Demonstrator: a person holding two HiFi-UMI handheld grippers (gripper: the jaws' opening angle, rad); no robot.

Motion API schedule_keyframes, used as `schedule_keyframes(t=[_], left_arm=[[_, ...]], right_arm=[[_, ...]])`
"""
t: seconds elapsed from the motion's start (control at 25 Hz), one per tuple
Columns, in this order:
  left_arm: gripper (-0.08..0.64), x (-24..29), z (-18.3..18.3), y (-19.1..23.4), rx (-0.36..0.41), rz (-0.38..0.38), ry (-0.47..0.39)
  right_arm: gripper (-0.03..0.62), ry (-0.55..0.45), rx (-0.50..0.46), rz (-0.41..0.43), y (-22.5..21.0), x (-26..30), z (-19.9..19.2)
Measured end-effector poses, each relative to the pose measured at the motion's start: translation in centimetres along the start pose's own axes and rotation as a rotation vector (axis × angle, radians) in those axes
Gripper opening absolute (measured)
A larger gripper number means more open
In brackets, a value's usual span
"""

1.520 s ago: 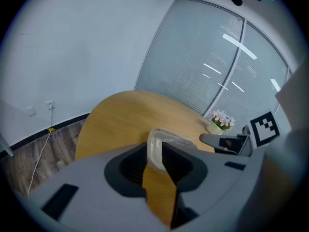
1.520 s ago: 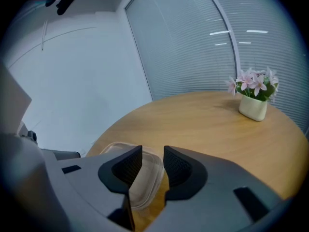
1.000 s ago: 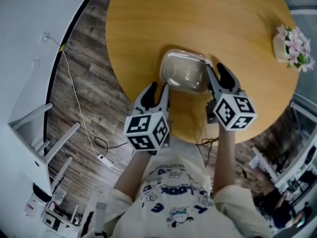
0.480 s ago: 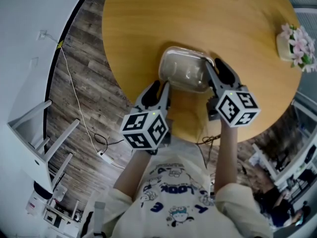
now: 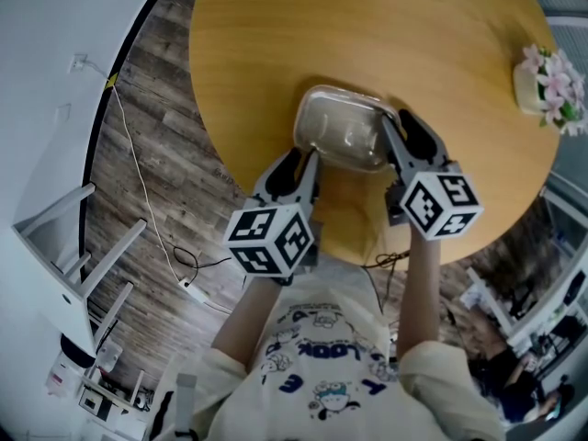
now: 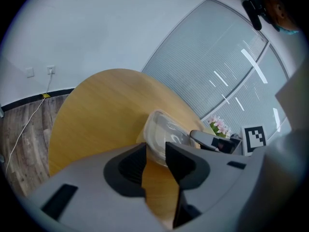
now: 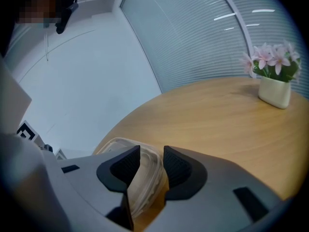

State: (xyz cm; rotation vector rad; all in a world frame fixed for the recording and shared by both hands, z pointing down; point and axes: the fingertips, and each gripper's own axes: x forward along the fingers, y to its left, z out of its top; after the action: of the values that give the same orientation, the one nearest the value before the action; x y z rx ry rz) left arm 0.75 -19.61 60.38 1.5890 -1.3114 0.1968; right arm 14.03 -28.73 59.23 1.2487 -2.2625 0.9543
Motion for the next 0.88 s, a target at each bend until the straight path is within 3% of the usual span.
schedule_keyframes(t=[0.44, 0.88], left_arm=[[0.124, -1.7, 1.1, -1.0, 0.042, -0.013, -0.036], [0.124, -4.8, 5.8, -3.1, 0.122, -0.047, -0.159]], right_arm=[[0.133, -0.040, -0.041, 0.005, 1.3, -1.8, 1.7], [0.099, -0.164, -0.066, 0.030, 3.9, -4.9, 6.4]])
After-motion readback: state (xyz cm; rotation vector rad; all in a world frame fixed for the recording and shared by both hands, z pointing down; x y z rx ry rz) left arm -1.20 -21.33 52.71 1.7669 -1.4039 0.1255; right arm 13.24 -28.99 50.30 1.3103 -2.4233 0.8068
